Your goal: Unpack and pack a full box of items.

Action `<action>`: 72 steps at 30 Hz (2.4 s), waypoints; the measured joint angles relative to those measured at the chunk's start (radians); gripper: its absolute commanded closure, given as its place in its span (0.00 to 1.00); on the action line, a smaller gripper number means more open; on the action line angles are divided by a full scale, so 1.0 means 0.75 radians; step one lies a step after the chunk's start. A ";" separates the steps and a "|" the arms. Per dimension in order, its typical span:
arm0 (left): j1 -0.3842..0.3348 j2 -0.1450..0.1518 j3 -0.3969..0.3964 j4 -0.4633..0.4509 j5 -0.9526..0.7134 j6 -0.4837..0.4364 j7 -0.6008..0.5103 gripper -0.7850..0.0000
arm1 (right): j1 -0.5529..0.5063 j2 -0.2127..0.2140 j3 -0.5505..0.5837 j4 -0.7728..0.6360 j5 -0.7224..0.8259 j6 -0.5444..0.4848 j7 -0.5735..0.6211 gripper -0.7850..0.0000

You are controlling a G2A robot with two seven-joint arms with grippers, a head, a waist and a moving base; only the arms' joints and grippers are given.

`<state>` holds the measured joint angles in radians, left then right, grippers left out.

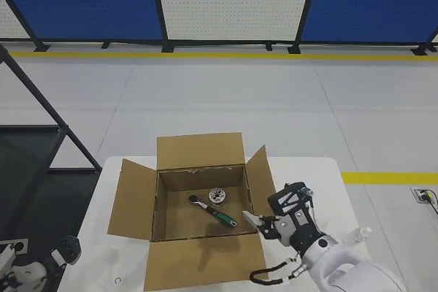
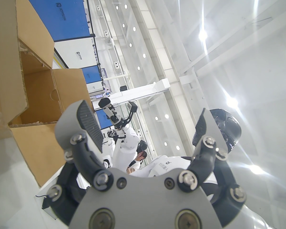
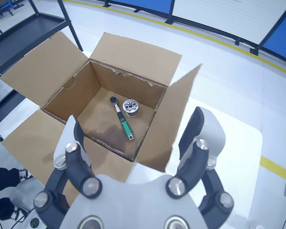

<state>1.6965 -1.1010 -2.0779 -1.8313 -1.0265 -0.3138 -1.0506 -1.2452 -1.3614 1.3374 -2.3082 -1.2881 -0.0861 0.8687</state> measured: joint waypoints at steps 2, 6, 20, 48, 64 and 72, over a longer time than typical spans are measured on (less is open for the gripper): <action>0.000 0.000 0.000 0.000 0.000 0.000 0.000 0.00 | -0.080 0.005 0.049 -0.053 -0.009 0.016 -0.029 0.00; 0.000 0.000 0.000 0.000 0.000 0.000 0.000 0.00 | -0.222 0.012 0.161 -0.056 -0.018 0.068 -0.128 0.00; 0.000 0.000 0.000 0.000 0.000 0.000 0.000 0.00 | -0.508 0.020 0.445 -0.056 0.032 0.241 -0.122 0.00; 0.000 0.000 0.000 0.000 0.000 0.000 0.000 0.00 | -0.409 0.029 0.686 0.432 0.186 0.201 -0.593 0.00; 0.000 0.000 0.000 0.000 0.000 0.000 0.000 0.00 | -0.321 0.065 0.705 0.778 0.126 -0.088 -0.674 0.00; 0.000 0.000 0.000 0.000 0.000 0.000 0.000 0.00 | -0.291 0.074 0.666 0.835 0.070 -0.086 -0.668 1.00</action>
<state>1.6965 -1.1010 -2.0779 -1.8313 -1.0265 -0.3138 -1.0506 -1.4632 -1.3060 1.8367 -1.6822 -1.2355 -0.1505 0.3678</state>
